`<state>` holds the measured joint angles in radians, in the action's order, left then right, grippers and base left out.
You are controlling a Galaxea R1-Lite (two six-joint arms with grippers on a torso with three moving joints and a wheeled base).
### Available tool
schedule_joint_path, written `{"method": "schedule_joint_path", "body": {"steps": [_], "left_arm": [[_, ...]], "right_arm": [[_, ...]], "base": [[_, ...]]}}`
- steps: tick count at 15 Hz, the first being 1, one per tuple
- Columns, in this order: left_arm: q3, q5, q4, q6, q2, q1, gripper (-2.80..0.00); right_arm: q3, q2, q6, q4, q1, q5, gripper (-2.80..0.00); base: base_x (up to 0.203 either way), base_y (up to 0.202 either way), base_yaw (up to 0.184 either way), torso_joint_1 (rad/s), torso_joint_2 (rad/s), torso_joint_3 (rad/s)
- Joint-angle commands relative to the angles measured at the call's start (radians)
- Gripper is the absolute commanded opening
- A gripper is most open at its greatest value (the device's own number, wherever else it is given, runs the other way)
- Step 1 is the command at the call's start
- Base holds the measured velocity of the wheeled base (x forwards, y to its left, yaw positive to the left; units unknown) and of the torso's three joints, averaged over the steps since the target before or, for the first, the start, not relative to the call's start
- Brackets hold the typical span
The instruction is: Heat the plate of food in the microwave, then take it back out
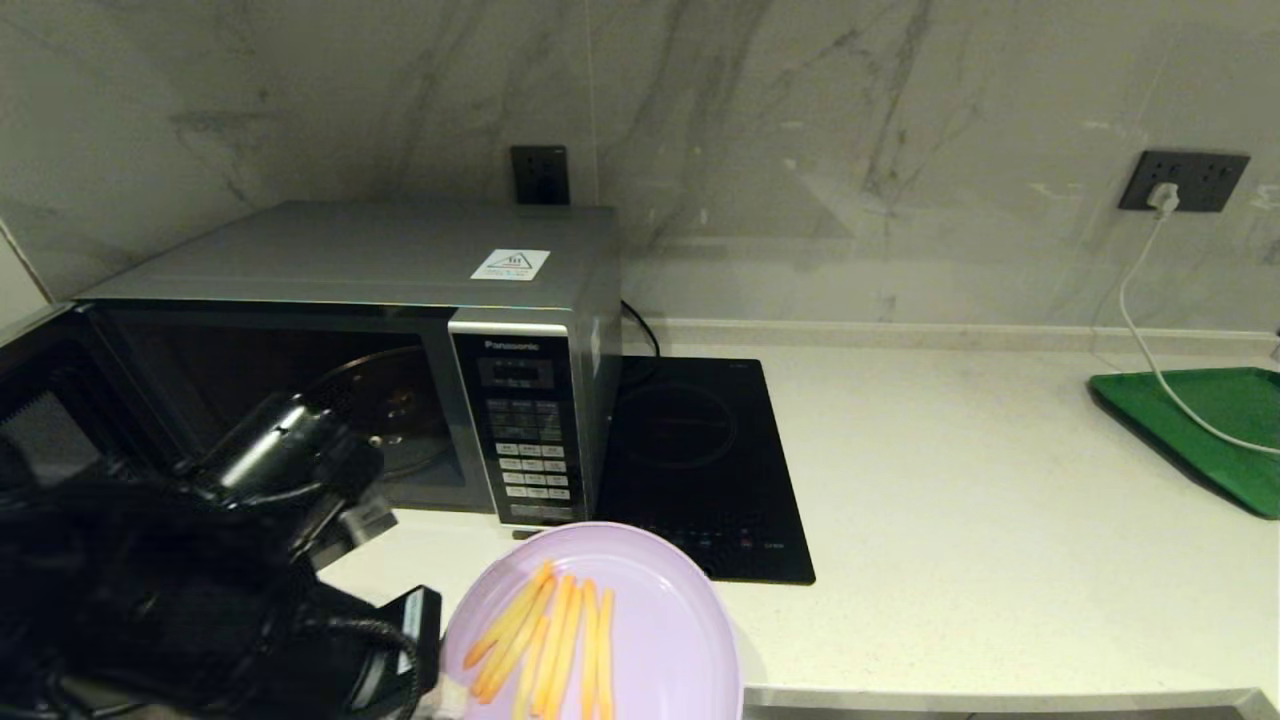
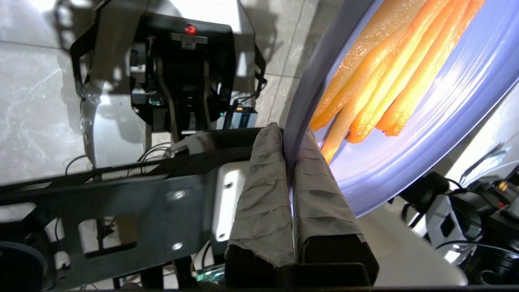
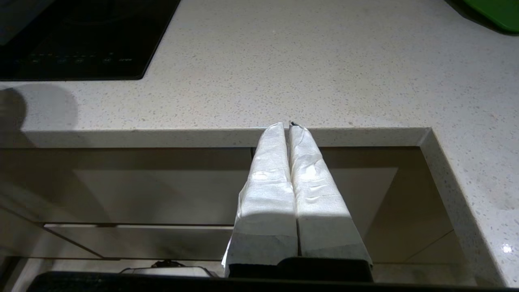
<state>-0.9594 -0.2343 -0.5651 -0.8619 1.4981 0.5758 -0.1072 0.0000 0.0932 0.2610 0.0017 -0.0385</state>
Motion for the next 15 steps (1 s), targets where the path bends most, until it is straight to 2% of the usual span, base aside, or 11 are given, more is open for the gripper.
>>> {"method": "schedule_joint_path", "body": {"steps": [1, 6, 10, 12, 14, 15], "left_arm": [[-0.141, -0.006, -0.026, -0.010, 0.188, 0.036, -2.80], [-0.307, -0.057, -0.047, -0.035, 0.370, 0.065, -2.80], [-0.410, -0.059, -0.047, -0.066, 0.462, 0.076, -2.80], [-0.452, -0.041, -0.050, -0.097, 0.496, 0.077, -2.80], [-0.482, 0.040, -0.050, -0.122, 0.530, 0.082, -2.80], [-0.493, 0.047, -0.050, -0.125, 0.540, 0.084, -2.80]], "right_arm": [[0.000, 0.000, 0.000, 0.001, 0.001, 0.000, -2.80], [0.000, 0.000, 0.000, 0.001, 0.000, 0.000, -2.80], [0.000, 0.000, 0.000, 0.001, 0.001, 0.000, -2.80], [0.000, 0.000, 0.000, 0.001, 0.000, 0.000, -2.80], [0.000, 0.000, 0.000, 0.001, 0.001, 0.000, -2.80], [0.000, 0.000, 0.000, 0.001, 0.001, 0.000, -2.80]], "base": [[0.000, 0.000, 0.000, 0.000, 0.00, 0.000], [0.000, 0.000, 0.000, 0.000, 0.00, 0.000], [0.000, 0.000, 0.000, 0.000, 0.00, 0.000], [0.000, 0.000, 0.000, 0.000, 0.00, 0.000], [0.000, 0.000, 0.000, 0.000, 0.00, 0.000], [0.000, 0.000, 0.000, 0.000, 0.00, 0.000]]}}
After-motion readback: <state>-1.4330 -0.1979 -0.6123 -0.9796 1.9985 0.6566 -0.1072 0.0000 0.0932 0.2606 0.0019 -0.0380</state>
